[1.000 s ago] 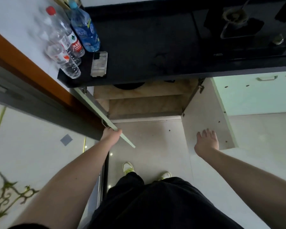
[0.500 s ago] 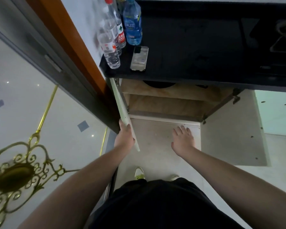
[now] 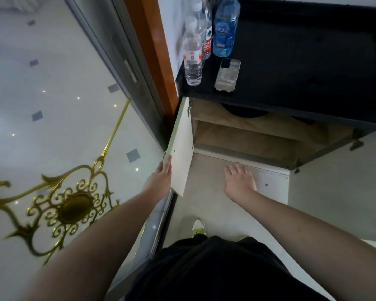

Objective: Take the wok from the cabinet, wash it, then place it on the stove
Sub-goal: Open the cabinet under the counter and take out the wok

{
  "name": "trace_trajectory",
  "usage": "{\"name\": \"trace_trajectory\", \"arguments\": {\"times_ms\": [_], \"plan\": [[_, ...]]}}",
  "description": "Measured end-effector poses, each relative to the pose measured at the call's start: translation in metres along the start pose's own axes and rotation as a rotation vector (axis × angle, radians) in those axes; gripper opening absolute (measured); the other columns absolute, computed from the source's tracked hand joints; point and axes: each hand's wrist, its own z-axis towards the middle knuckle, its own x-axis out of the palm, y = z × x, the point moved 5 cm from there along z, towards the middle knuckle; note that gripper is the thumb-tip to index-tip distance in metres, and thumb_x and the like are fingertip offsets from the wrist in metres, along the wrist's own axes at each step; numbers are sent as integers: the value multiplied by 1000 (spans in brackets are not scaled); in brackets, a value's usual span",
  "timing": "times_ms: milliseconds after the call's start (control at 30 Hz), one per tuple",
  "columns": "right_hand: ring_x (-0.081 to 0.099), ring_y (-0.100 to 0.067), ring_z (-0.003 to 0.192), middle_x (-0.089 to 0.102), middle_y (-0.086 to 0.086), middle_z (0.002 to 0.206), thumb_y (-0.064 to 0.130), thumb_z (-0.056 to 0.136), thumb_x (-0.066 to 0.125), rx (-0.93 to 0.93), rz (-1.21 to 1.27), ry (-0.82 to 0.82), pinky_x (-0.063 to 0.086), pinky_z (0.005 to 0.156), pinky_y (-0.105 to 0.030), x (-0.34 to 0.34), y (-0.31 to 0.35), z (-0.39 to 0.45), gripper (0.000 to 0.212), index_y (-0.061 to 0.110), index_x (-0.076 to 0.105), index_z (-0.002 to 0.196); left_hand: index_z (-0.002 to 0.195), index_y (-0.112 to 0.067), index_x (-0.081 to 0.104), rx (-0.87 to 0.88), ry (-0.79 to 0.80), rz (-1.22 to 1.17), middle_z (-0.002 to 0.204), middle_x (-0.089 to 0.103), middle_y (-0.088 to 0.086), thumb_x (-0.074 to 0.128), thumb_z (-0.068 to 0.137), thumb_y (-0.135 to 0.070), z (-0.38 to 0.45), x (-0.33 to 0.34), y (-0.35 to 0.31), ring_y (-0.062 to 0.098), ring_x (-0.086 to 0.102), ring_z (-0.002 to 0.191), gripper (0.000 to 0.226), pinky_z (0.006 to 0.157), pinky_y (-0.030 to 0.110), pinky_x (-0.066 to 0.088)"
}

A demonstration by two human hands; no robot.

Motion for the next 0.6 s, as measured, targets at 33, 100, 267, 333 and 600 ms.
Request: {"name": "trace_trajectory", "arguments": {"times_ms": [33, 100, 267, 333, 600], "plan": [[13, -27, 146, 22, -8, 158, 29, 98, 32, 3, 1, 1, 12, 119, -40, -1, 1, 0, 58, 11, 19, 151, 157, -23, 11, 27, 33, 124, 164, 10, 3, 27, 103, -36, 0, 1, 6, 26, 15, 149, 57, 118, 44, 23], [14, -27, 146, 24, -7, 157, 29, 99, 32, 11, 6, -6, 11, 119, -41, -2, 3, 1, 57, 12, 19, 151, 155, -4, 6, 29, 12, 453, 163, -5, 15, 35, 100, -16, 1, 0, 17, 31, 7, 150, 64, 120, 43, 21], [10, -26, 148, 19, -7, 160, 36, 100, 30, 50, 24, -11, 9, 120, -41, -2, -6, -3, 60, 11, 15, 153, 152, 7, 3, -11, -18, 566, 161, -11, 23, 23, 101, -22, 3, -5, 29, 33, -8, 150, 62, 122, 43, 4], [9, -27, 149, 16, -7, 161, 39, 100, 31, 69, 29, 1, 8, 120, -41, 0, -12, -6, 63, 11, 12, 154, 152, 7, 5, 25, -2, 678, 161, -7, 25, 22, 100, -21, 5, -5, 24, 36, -5, 149, 61, 121, 44, 5], [8, -28, 149, 16, -8, 161, 41, 100, 30, 169, 122, -38, 7, 120, -44, 7, -48, -23, 62, 13, 15, 153, 151, -2, 21, 9, 78, 728, 156, 25, 22, 29, 102, -32, 27, -20, -35, 39, 16, 146, 58, 116, 51, 18]]}}
